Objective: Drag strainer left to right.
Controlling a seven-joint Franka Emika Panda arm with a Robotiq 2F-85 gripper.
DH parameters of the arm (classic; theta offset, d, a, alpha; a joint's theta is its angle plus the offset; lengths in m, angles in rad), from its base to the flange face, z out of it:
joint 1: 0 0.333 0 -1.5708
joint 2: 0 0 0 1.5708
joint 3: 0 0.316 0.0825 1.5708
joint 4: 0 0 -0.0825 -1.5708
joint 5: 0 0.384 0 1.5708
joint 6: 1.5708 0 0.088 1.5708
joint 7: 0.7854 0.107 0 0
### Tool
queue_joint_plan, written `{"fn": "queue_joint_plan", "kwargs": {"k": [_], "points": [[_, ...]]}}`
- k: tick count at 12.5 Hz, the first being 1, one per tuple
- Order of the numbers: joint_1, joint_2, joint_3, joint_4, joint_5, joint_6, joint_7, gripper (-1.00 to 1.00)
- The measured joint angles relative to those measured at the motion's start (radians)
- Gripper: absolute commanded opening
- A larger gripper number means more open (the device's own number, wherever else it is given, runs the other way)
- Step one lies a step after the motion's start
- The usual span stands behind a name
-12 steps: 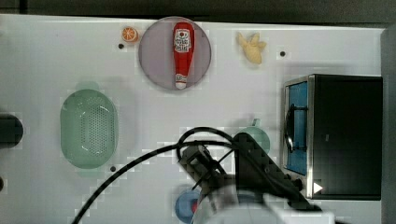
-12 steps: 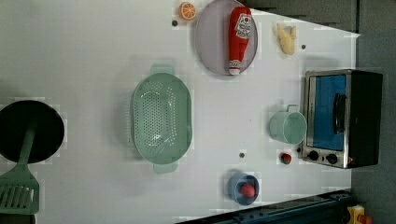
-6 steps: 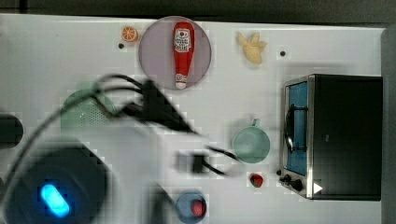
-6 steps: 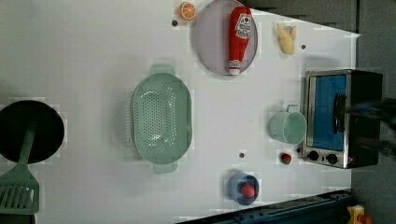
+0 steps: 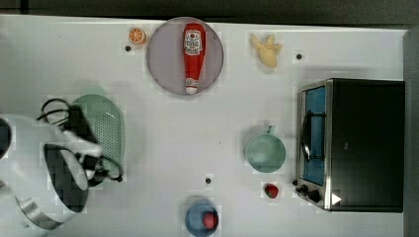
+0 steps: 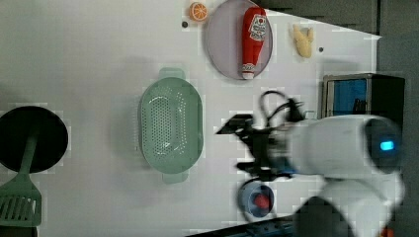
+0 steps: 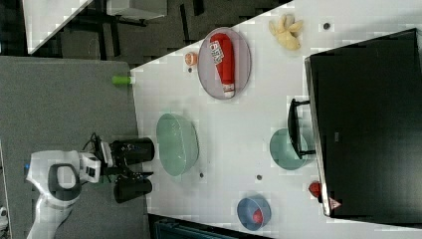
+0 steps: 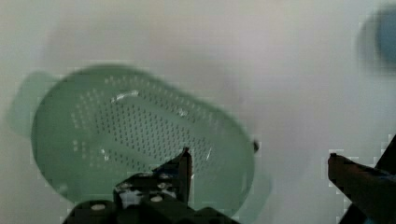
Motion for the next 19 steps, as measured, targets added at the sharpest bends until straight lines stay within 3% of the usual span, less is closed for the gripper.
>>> {"fn": "queue_joint_plan", "kwargs": {"k": [2, 5, 11, 19], "points": [[0.006, 0.086, 0.058, -0.006, -0.002, 0.106, 0.138, 1.0], [0.019, 0.228, 0.063, 0.004, -0.047, 0.247, 0.255, 1.0], [-0.002, 0.495, -0.05, -0.004, -0.06, 0.552, 0.315, 1.0], [0.03, 0.491, -0.151, -0.053, -0.093, 0.599, 0.345, 1.0]]}}
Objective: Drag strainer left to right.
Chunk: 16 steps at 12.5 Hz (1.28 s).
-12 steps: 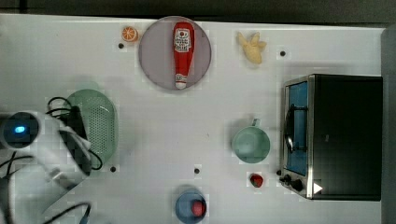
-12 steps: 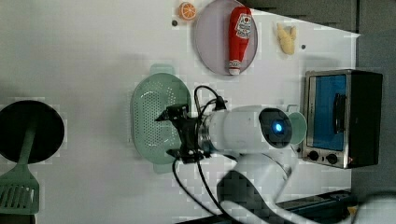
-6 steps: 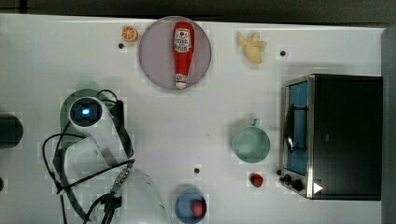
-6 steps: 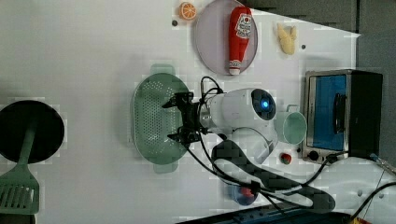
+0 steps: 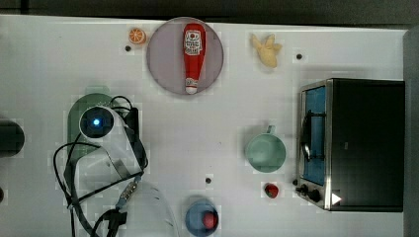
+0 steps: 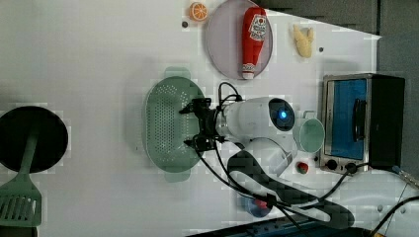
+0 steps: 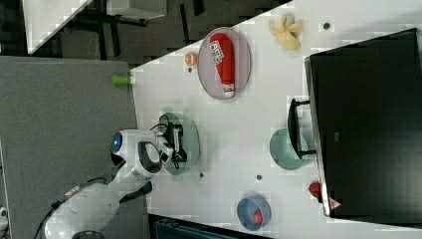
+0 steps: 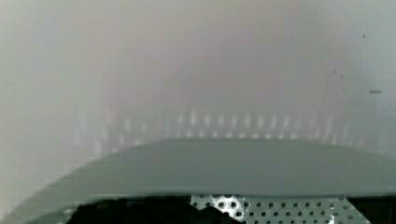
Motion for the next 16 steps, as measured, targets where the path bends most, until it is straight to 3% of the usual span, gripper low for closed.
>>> {"fn": "queue_joint_plan", "kwargs": {"k": [4, 7, 16], "points": [[0.001, -0.097, -0.081, -0.104, 0.0, 0.003, 0.0, 1.0], [-0.029, -0.155, -0.133, -0.18, 0.012, 0.007, -0.004, 1.0], [-0.073, -0.198, -0.347, -0.232, 0.017, -0.013, -0.238, 1.0]]}}
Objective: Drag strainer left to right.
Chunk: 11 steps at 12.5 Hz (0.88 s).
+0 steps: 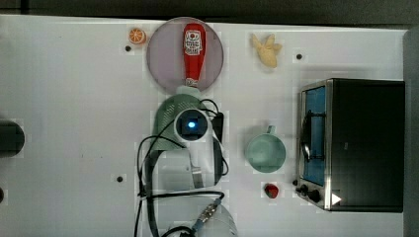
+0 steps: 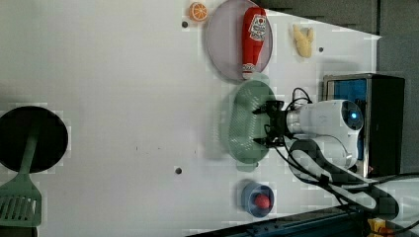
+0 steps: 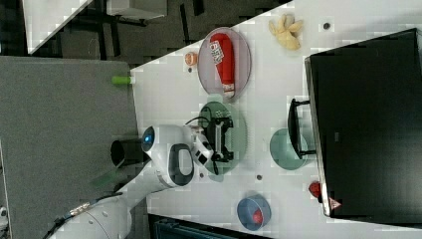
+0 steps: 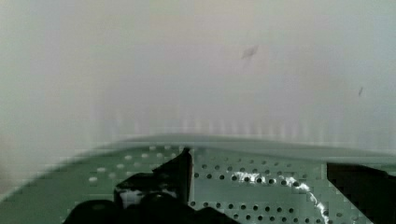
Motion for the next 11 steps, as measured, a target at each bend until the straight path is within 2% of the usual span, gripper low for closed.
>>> {"fn": "queue_joint_plan", "kwargs": {"k": [4, 11], "points": [[-0.023, 0.007, -0.091, -0.012, 0.028, 0.02, -0.087, 1.0], [-0.026, 0.016, -0.172, -0.006, -0.006, 0.04, -0.242, 1.0]]}}
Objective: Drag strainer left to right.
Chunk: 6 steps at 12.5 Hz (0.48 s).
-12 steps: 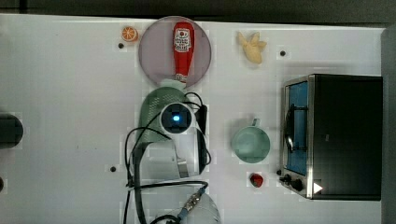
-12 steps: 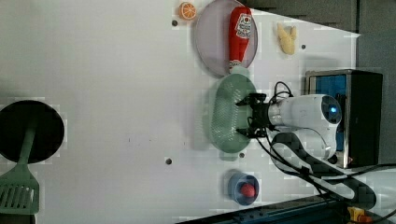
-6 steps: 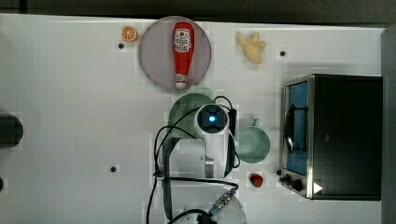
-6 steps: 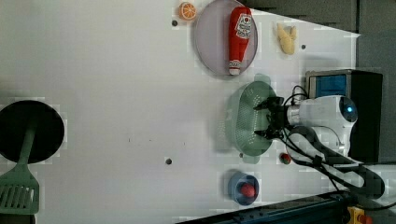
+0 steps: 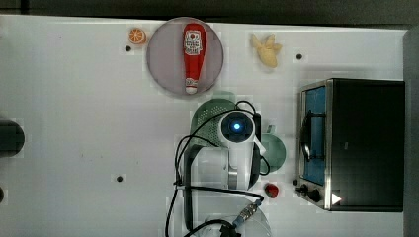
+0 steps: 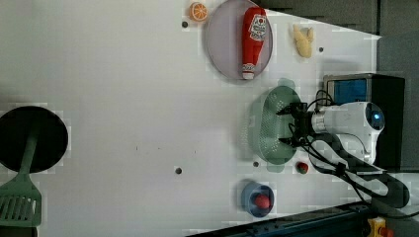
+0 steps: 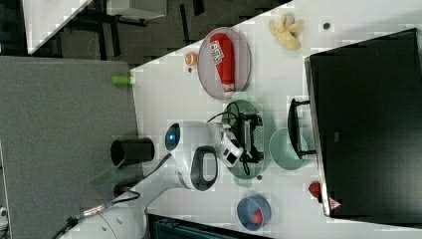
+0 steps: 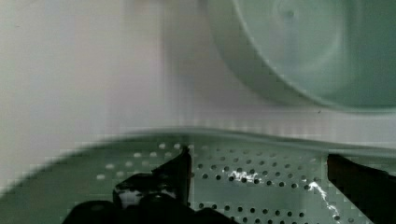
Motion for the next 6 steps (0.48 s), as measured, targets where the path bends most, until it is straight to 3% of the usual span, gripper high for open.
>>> {"fn": "queue_joint_plan", "kwargs": {"k": [6], "points": [[-0.013, -0.071, -0.013, 0.006, 0.021, -0.098, -0.13, 1.0]]}}
